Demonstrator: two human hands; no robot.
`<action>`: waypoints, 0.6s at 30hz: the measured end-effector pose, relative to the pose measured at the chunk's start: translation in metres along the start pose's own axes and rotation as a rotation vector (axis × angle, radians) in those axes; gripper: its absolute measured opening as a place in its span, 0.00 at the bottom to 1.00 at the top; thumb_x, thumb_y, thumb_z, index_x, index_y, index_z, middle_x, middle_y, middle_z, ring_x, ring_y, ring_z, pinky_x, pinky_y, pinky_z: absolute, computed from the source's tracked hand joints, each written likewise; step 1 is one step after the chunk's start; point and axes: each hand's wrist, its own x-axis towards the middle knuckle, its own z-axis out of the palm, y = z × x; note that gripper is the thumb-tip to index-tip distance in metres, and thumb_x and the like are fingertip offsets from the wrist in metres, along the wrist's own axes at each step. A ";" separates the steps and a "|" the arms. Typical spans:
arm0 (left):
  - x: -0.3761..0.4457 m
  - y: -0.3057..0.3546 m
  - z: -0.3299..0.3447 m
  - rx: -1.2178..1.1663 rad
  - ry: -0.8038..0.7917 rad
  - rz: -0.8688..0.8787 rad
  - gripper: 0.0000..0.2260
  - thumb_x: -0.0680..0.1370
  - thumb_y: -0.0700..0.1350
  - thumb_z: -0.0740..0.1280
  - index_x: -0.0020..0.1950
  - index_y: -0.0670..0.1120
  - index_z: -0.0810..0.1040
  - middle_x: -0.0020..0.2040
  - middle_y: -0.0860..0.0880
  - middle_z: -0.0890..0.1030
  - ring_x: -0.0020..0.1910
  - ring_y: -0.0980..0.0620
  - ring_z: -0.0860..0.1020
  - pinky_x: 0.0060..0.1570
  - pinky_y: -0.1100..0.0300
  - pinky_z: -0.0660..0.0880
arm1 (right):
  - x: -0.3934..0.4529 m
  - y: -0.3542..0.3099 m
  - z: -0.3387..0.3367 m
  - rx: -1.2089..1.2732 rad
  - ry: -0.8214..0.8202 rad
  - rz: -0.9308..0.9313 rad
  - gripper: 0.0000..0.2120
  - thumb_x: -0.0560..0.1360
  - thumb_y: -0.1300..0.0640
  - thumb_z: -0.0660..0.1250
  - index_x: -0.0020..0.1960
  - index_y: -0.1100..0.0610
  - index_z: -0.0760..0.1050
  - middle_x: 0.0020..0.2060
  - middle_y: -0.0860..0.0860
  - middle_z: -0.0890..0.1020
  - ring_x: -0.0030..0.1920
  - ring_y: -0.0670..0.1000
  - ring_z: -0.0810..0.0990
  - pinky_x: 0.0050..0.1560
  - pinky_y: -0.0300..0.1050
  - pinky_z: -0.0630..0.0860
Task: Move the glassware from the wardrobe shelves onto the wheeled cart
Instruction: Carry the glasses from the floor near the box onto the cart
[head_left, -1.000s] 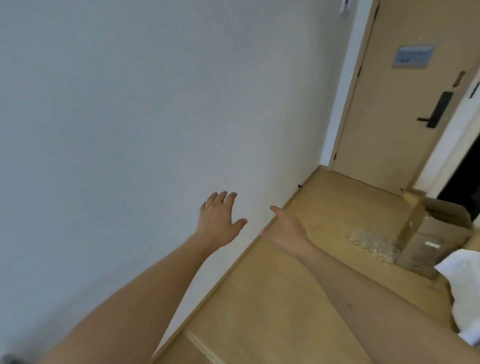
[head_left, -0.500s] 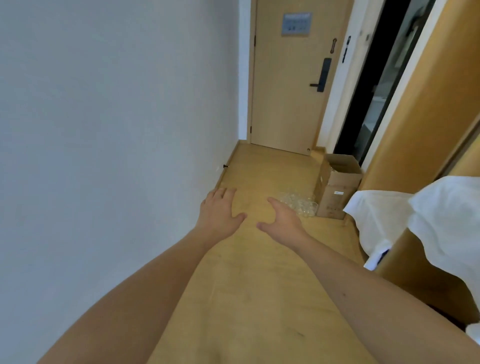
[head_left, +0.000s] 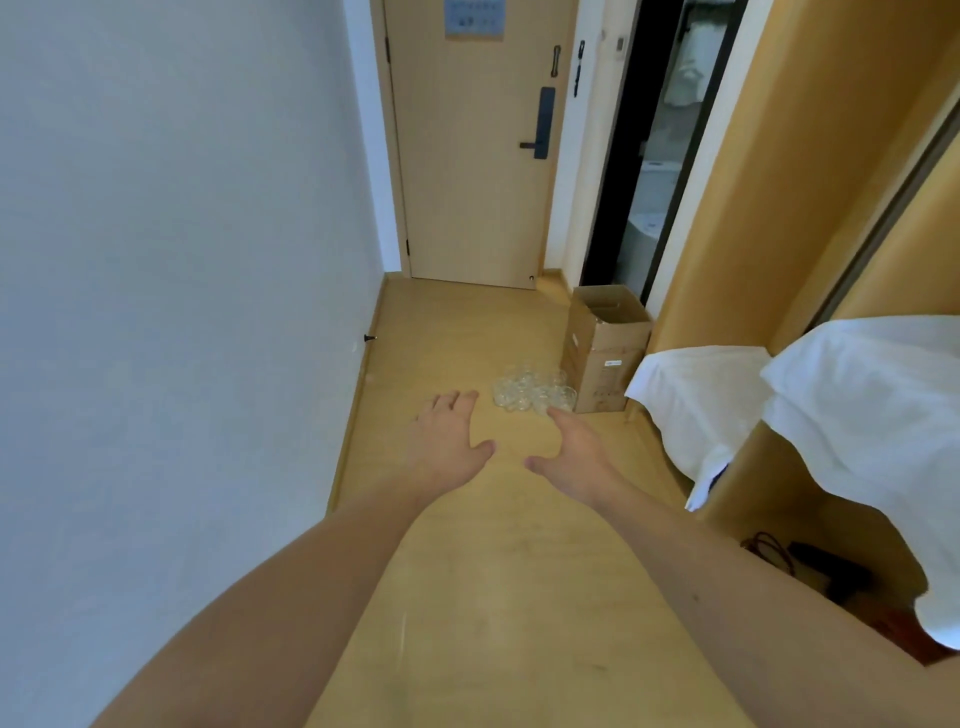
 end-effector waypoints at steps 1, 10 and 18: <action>0.007 -0.004 0.003 -0.003 -0.013 0.003 0.34 0.78 0.58 0.69 0.79 0.47 0.63 0.75 0.46 0.69 0.74 0.44 0.64 0.71 0.47 0.65 | 0.004 0.001 0.003 0.002 0.003 0.018 0.42 0.75 0.48 0.75 0.81 0.56 0.57 0.78 0.54 0.64 0.78 0.54 0.61 0.76 0.47 0.60; 0.071 -0.016 0.042 -0.062 -0.112 -0.013 0.34 0.76 0.58 0.70 0.78 0.47 0.64 0.74 0.44 0.71 0.73 0.42 0.65 0.70 0.48 0.67 | 0.055 0.025 0.015 0.009 -0.021 0.137 0.41 0.75 0.48 0.74 0.81 0.54 0.58 0.78 0.53 0.64 0.78 0.53 0.61 0.75 0.46 0.61; 0.161 -0.001 0.073 -0.056 -0.135 -0.019 0.34 0.77 0.58 0.70 0.79 0.48 0.62 0.76 0.46 0.68 0.75 0.43 0.63 0.70 0.49 0.66 | 0.149 0.058 -0.002 0.044 -0.008 0.169 0.41 0.74 0.47 0.74 0.81 0.53 0.59 0.77 0.53 0.66 0.76 0.54 0.65 0.71 0.47 0.66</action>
